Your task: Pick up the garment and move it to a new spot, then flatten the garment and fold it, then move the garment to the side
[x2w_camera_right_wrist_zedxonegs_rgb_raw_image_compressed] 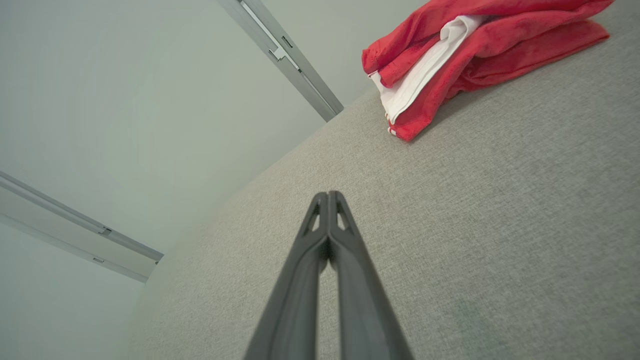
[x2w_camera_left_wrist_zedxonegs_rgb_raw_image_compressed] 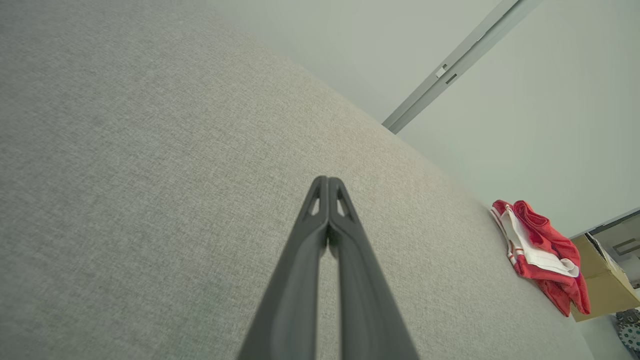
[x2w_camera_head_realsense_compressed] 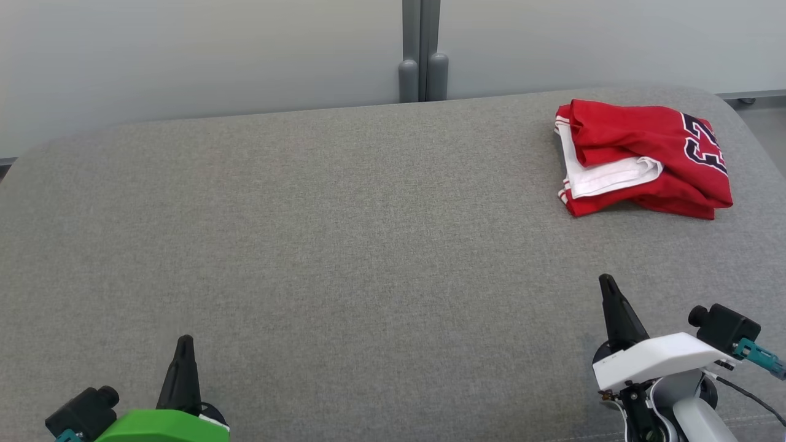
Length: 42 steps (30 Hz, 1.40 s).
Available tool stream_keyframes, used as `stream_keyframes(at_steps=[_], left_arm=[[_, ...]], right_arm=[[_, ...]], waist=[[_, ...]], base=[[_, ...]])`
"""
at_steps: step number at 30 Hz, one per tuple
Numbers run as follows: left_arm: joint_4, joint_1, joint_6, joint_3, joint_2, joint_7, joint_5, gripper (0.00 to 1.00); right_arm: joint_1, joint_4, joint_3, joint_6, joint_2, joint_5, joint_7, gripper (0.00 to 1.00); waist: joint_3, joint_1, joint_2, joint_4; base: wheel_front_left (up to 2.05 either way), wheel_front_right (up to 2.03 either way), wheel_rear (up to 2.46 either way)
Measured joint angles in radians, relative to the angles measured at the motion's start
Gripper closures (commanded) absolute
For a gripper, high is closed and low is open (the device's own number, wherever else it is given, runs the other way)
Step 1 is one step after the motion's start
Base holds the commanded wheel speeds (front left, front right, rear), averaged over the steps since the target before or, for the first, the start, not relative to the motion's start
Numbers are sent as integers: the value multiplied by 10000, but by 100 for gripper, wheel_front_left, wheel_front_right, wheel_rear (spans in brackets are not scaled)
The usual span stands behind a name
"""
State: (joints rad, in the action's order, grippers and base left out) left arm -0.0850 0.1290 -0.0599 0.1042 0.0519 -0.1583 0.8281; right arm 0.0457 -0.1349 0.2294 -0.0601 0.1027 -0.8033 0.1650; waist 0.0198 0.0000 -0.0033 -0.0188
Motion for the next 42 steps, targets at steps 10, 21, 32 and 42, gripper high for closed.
stream_keyframes(at_steps=[10, 21, 32, 42], left_arm=[[-117, -234, 247, -75, 52, 265, 1129, 100], [-389, -399, 439, -199, 196, 539, 2479, 100], [-677, -621, 729, -359, 255, 872, 3837, 100], [-924, -892, 980, -441, 293, 1133, 5049, 100]], right_arm=[[-130, -105, -330, 207, 10, -1170, -261, 100], [-193, -282, -721, 462, 27, -2571, -548, 100], [-381, -441, -1139, 740, 35, -3971, -838, 100], [-432, -635, -1517, 970, 38, -5260, -1133, 100]], waist=[[-19, 0, 0, 25], [-43, 0, 0, 55], [-68, 0, 0, 85], [-92, 0, 0, 112]], base=[[0, 0, 0], [0, 0, 0], [0, 0, 0], [0, 0, 0]])
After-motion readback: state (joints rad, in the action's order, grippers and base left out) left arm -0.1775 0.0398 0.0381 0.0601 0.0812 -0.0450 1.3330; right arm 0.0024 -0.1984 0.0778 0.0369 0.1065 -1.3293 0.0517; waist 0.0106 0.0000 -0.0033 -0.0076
